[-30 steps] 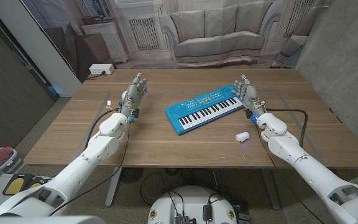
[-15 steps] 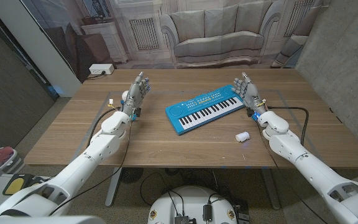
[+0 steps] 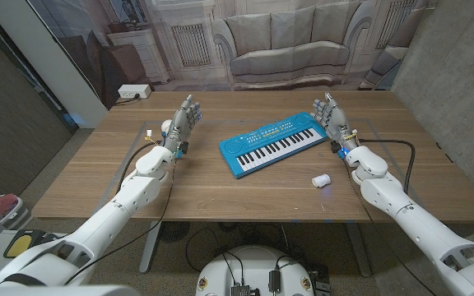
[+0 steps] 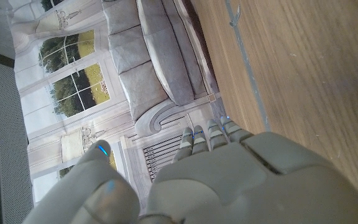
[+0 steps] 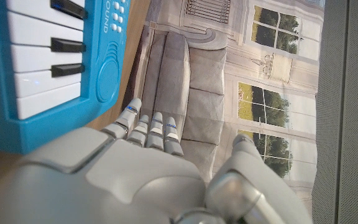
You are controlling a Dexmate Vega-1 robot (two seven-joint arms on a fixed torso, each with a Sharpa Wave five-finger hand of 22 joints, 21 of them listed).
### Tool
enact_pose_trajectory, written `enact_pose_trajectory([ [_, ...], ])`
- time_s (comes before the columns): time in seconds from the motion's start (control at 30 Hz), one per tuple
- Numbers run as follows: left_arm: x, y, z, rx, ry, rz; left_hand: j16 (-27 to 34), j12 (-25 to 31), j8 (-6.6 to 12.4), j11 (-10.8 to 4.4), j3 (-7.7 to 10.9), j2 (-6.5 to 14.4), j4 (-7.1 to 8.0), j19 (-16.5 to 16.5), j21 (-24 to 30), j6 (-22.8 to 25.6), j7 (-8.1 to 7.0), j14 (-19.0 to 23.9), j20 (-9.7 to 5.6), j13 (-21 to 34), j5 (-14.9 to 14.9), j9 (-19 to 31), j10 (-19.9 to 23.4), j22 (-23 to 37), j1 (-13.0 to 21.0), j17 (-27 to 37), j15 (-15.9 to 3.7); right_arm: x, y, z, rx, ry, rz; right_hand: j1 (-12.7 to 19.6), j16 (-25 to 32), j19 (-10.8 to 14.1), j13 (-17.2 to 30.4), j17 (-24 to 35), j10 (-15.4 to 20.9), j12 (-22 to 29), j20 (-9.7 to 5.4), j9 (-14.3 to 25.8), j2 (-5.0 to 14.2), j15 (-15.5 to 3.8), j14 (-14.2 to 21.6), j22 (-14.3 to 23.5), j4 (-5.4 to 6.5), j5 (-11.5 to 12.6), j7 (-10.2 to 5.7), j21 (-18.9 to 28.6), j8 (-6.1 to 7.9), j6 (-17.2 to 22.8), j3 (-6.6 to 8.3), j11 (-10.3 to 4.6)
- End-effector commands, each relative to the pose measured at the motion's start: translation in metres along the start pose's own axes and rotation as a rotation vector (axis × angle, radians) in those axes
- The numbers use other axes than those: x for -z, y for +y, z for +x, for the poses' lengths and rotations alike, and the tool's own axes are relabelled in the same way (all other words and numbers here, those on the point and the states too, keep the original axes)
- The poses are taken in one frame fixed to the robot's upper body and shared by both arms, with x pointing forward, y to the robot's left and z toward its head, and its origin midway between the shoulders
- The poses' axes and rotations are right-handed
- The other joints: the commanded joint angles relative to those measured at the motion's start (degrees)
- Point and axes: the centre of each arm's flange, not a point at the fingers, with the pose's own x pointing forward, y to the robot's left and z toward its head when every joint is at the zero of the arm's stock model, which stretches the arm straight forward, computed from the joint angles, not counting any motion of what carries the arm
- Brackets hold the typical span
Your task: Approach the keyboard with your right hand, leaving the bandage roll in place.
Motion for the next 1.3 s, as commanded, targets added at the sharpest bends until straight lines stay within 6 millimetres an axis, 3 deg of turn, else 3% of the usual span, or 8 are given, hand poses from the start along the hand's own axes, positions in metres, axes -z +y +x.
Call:
enact_pose_trajectory([
  [0.03,-0.002,-0.002,-0.008,0.014,0.019,0.01,0.53,0.7,0.4,0.0,-0.16,0.37,-0.26,0.82,0.36,1.16,0.11,1.18,-0.42,0.32,0.26,0.2,1.46,0.3,0.33,0.11,0.03,-0.004,0.002,-0.005,-0.016,-0.029,-0.008,0.48,-0.11,0.6,0.12,0.16,0.07,0.17,-2.17,0.15,0.06,0.34,0.42,0.12,-0.32,0.05,-0.01,-0.24,0.34,0.4,0.26,0.54],
  [0.6,-0.005,0.001,-0.013,0.01,0.016,0.029,0.59,0.74,0.57,-0.25,-0.41,0.68,-0.41,1.87,0.57,2.4,-0.08,2.46,-0.48,0.3,0.27,0.21,2.43,0.3,0.73,0.09,-0.35,-0.007,0.008,-0.011,-0.03,-0.041,-0.03,0.56,-0.15,0.78,0.15,0.2,0.48,0.13,-1.86,0.16,0.17,0.38,0.77,0.13,-0.43,-0.03,-0.15,-0.72,0.26,0.5,0.18,0.61],
  [0.63,-0.005,0.001,-0.013,0.01,0.016,0.03,0.58,0.73,0.57,-0.22,-0.41,0.68,-0.42,1.87,0.56,2.42,-0.11,2.47,-0.47,0.3,0.27,0.21,2.44,0.3,0.74,0.09,-0.36,-0.004,-0.002,-0.008,-0.038,-0.043,-0.028,0.57,-0.16,0.81,0.15,0.21,0.5,0.12,-1.88,0.16,0.18,0.41,0.78,0.13,-0.44,-0.04,-0.12,-0.75,0.27,0.53,0.18,0.62],
  [1.3,0.003,0.002,-0.005,0.024,-0.009,-0.021,0.36,0.64,0.48,-0.24,-0.65,0.81,-0.5,1.83,0.4,2.79,-0.2,2.62,-0.26,0.29,0.26,0.22,2.87,0.31,0.95,0.09,-0.35,-0.017,0.0,-0.009,-0.061,-0.084,-0.065,0.67,-0.23,1.21,0.17,0.24,0.72,0.01,-1.87,0.18,0.26,0.33,1.02,0.14,-0.55,-0.1,-0.27,-1.17,0.23,0.73,0.09,0.64],
])
